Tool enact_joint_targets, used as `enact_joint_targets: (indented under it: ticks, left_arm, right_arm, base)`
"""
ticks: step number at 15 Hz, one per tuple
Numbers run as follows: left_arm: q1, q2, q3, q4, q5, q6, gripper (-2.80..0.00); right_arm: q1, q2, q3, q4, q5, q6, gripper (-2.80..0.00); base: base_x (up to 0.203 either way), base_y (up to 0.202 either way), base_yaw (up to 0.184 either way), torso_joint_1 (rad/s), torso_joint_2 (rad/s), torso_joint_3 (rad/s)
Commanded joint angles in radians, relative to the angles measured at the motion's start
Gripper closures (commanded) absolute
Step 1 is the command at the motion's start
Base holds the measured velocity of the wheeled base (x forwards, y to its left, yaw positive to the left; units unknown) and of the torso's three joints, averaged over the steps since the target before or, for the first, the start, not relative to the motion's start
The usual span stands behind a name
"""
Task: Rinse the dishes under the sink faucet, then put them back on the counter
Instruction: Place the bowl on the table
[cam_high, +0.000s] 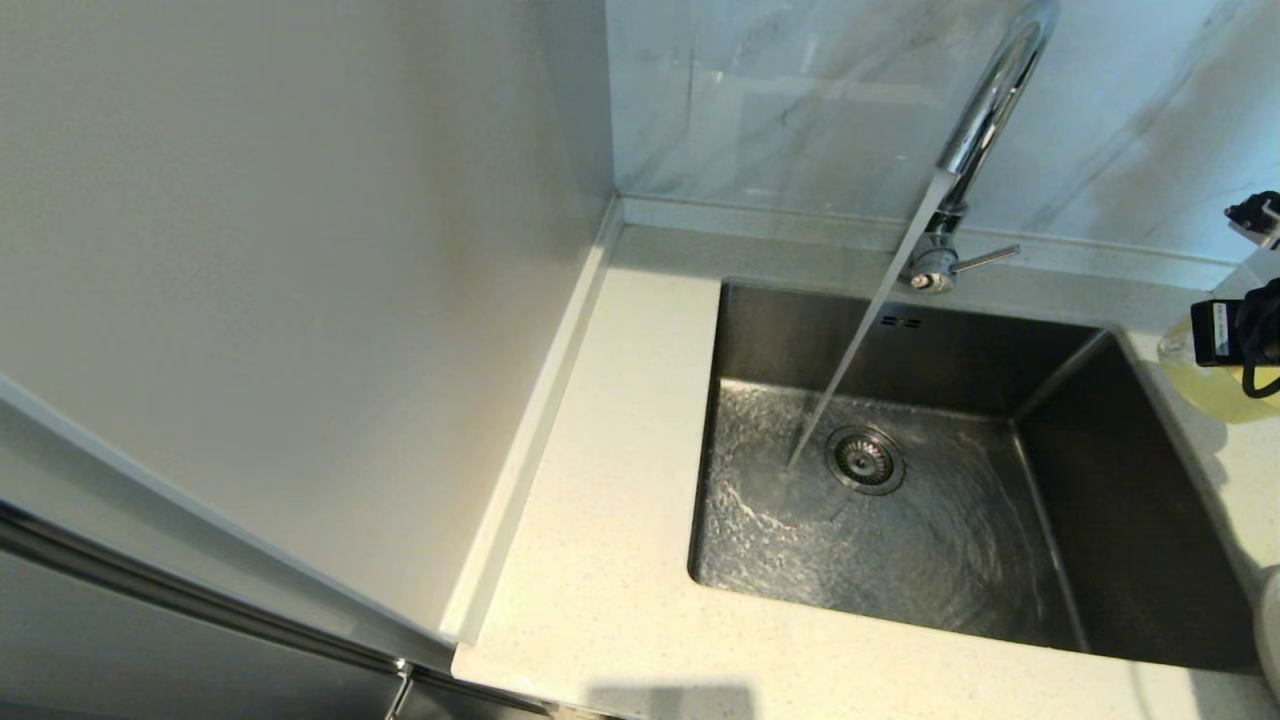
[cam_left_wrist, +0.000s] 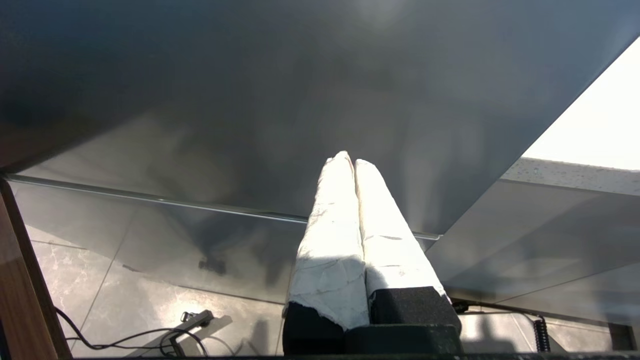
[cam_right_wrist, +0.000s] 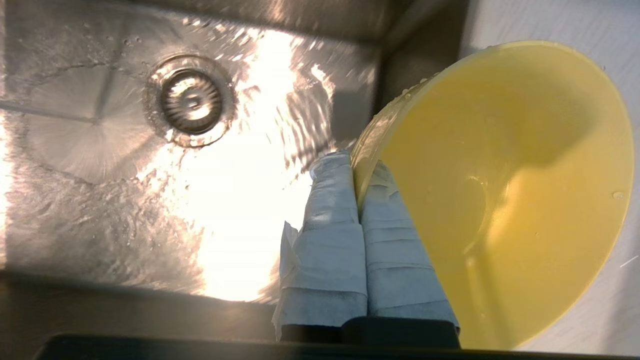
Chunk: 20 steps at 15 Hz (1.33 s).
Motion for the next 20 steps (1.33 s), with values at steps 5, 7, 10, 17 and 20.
enact_joint_targets:
  ticks: [5, 7, 10, 17, 20]
  left_arm:
    - [0.0, 0.0, 0.0, 0.0, 0.001, 0.0, 0.0]
    - [0.0, 0.0, 0.0, 0.0, 0.0, 0.0, 0.0]
    - [0.0, 0.0, 0.0, 0.0, 0.001, 0.0, 0.0]
    - [0.0, 0.0, 0.0, 0.0, 0.0, 0.0, 0.0]
    - [0.0, 0.0, 0.0, 0.0, 0.001, 0.0, 0.0]
  right_arm:
    - [-0.039, 0.062, 0.013, -0.014, -0.059, -0.12, 0.0]
    - [-0.05, 0.085, 0.012, -0.015, -0.058, -0.116, 0.0]
    - [-0.05, 0.11, 0.009, -0.02, -0.06, -0.116, 0.0]
    - [-0.097, 0.201, -0.001, -0.132, -0.128, -0.118, 0.0]
    - [-0.108, 0.2, -0.003, -0.13, -0.125, -0.113, 0.0]
  base:
    - [0.0, 0.0, 0.0, 0.0, 0.0, 0.0]
    - [0.0, 0.0, 0.0, 0.0, 0.0, 0.0]
    - [0.0, 0.0, 0.0, 0.0, 0.0, 0.0]
    - [0.0, 0.0, 0.0, 0.0, 0.0, 0.0]
    - [0.0, 0.0, 0.0, 0.0, 0.0, 0.0]
